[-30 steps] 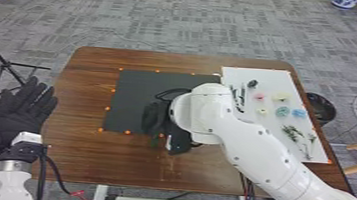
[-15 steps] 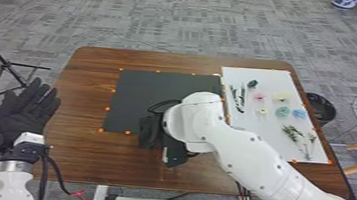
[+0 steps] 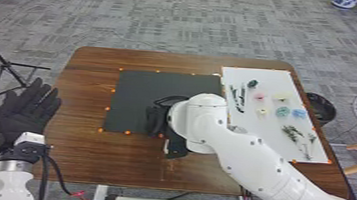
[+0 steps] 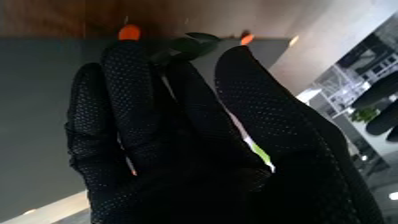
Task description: Arrange flowers
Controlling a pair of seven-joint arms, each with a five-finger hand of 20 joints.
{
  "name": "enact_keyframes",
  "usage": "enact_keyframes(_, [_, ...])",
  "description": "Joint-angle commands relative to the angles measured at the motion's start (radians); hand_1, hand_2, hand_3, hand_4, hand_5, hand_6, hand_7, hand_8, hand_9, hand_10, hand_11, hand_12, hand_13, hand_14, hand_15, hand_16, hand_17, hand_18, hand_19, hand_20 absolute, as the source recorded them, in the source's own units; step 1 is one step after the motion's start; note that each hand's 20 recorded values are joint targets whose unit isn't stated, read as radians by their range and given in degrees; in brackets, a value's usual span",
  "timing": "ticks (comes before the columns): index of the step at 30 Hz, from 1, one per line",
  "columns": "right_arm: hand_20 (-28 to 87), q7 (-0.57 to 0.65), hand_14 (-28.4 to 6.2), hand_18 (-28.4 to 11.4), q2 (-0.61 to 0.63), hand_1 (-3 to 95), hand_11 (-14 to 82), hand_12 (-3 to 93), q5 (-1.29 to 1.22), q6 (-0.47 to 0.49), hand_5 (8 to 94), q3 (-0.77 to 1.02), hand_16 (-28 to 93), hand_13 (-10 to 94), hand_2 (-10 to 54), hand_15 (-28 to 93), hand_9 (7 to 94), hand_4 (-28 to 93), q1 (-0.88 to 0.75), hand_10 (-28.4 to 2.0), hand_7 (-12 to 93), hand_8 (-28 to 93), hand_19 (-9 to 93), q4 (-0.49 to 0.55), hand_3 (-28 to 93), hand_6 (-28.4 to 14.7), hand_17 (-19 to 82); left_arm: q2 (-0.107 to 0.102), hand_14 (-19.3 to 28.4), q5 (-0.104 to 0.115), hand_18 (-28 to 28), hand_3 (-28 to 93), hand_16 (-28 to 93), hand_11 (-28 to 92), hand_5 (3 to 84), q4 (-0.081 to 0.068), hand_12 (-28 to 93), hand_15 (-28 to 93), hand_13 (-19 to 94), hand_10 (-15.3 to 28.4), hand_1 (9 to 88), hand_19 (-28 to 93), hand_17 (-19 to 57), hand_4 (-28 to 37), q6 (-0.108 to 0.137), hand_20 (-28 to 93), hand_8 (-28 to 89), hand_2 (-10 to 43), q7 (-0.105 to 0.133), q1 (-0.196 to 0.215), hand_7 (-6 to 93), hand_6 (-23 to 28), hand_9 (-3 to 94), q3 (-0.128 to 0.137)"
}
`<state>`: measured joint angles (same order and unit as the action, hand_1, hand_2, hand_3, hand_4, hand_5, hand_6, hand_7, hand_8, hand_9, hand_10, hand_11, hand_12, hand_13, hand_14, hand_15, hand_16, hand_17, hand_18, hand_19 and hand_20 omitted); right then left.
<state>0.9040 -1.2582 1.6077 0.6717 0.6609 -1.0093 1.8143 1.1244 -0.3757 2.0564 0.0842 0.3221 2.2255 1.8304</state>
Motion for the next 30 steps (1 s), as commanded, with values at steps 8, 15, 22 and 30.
enact_keyframes(8, [31, -0.079, -18.1, -23.6, 0.011, 48.0, 12.7, 18.4, 0.102, -0.115, 55.7, -0.019, 29, 46, 10.5, 66, 45.1, -22, 0.009, -23.8, 4, -11, 79, -0.019, 73, -17.4, 25, -0.006, 14.7, 0.014, 12.3, 70, -4, 21, 40.1, 0.009, 8, 24, 21, 15.6, 22.9, 31, -8.6, -28.3, 0.022, 7, -8, 19.4, -0.013, 0.007, 7.8, 9.4, 29.9, -0.014])
enact_keyframes(15, [30, -0.028, -18.7, -25.6, 0.014, 38.1, 16.2, 19.3, -0.013, -0.045, 47.2, 0.011, 26, 51, 15.5, 67, 53.5, -18, -0.001, -24.7, 4, -8, 81, 0.011, 69, -8.9, 27, -0.006, 14.7, 0.011, 12.3, 69, -4, 21, 40.2, 0.01, 8, 24, 21, 15.5, 23.0, 31, -8.6, -28.3, 0.023, 7, -8, 19.5, -0.015, 0.012, 7.9, 9.4, 29.9, -0.011])
enact_keyframes(22, [29, 0.023, -20.4, -25.9, -0.017, 37.6, 15.6, 19.7, -0.079, 0.023, 41.6, 0.0, 26, 49, 17.9, 67, 53.2, -18, -0.013, -23.7, 3, -8, 80, -0.05, 67, -5.8, 24, -0.015, 14.6, 0.006, 12.3, 69, -5, 21, 40.1, 0.002, 8, 24, 22, 15.4, 23.0, 31, -8.7, -28.3, 0.024, 7, -8, 19.6, -0.035, -0.015, 8.0, 9.3, 29.9, -0.027])
enact_keyframes(30, [28, 0.011, -21.3, -25.6, -0.028, 36.4, 9.8, 17.6, -0.049, 0.003, 51.4, 0.002, 23, 44, 20.4, 66, 43.2, -19, -0.026, -27.2, 3, -9, 79, -0.111, 67, -16.5, 23, -0.017, 14.5, 0.007, 12.2, 69, -5, 21, 40.0, 0.0, 8, 24, 21, 15.5, 22.9, 31, -8.6, -28.3, 0.03, 7, -8, 19.7, -0.046, -0.019, 8.0, 9.3, 29.8, -0.035])
